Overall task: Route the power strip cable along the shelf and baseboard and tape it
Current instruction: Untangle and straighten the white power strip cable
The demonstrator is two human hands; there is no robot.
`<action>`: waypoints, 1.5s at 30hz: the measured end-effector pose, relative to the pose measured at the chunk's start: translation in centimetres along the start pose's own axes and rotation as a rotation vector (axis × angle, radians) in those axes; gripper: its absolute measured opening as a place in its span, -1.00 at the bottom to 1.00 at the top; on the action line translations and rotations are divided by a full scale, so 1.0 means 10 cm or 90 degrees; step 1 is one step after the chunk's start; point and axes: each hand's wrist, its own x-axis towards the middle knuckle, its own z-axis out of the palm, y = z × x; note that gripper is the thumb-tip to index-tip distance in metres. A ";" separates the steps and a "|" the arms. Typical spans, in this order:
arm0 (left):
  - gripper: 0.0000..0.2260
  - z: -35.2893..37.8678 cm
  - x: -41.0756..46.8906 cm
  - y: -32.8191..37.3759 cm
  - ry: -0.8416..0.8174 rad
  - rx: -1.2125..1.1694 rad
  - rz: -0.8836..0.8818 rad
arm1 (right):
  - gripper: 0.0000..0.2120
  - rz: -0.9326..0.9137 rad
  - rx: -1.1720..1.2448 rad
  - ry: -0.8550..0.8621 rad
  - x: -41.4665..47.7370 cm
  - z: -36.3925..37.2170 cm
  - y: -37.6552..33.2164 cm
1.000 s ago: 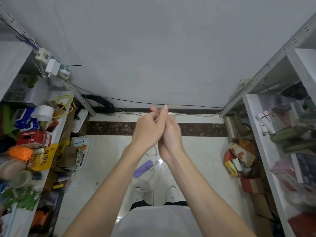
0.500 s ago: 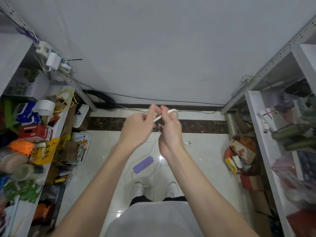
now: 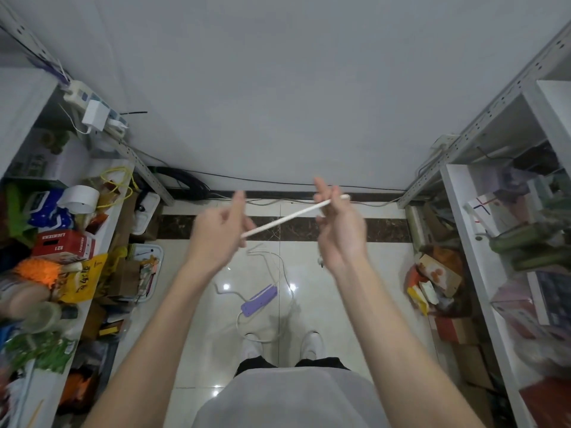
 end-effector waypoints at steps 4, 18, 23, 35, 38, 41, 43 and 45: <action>-0.40 0.41 -0.05 0.27 -0.147 -0.001 -0.015 | -0.78 0.026 -0.025 -0.071 -0.20 0.20 0.37; -0.46 -0.20 -0.16 -0.24 -0.073 -0.005 -0.031 | -0.88 -0.019 0.019 0.029 0.11 -0.03 0.24; -0.69 0.13 -0.13 -0.16 -0.132 -0.099 -0.023 | -0.89 -0.043 -0.076 -0.012 -0.12 0.41 0.63; -0.66 -0.21 -0.22 -0.76 -0.144 -0.131 0.055 | -0.85 -0.086 -0.041 0.058 -0.15 0.61 0.42; -0.71 -0.15 -0.20 -0.77 -0.204 -0.200 0.013 | -0.84 -0.121 -0.081 0.022 -0.21 0.63 0.49; -0.84 0.00 -0.20 -0.57 -0.203 -0.298 0.045 | -0.85 -0.176 -0.184 0.012 -0.29 0.54 0.55; -0.85 0.12 -0.17 -0.41 -0.186 -0.334 0.077 | -0.84 -0.198 -0.245 0.008 -0.33 0.43 0.54; -0.83 0.25 -0.12 -0.25 -0.189 -0.348 0.090 | -0.81 -0.189 -0.268 -0.009 -0.33 0.32 0.46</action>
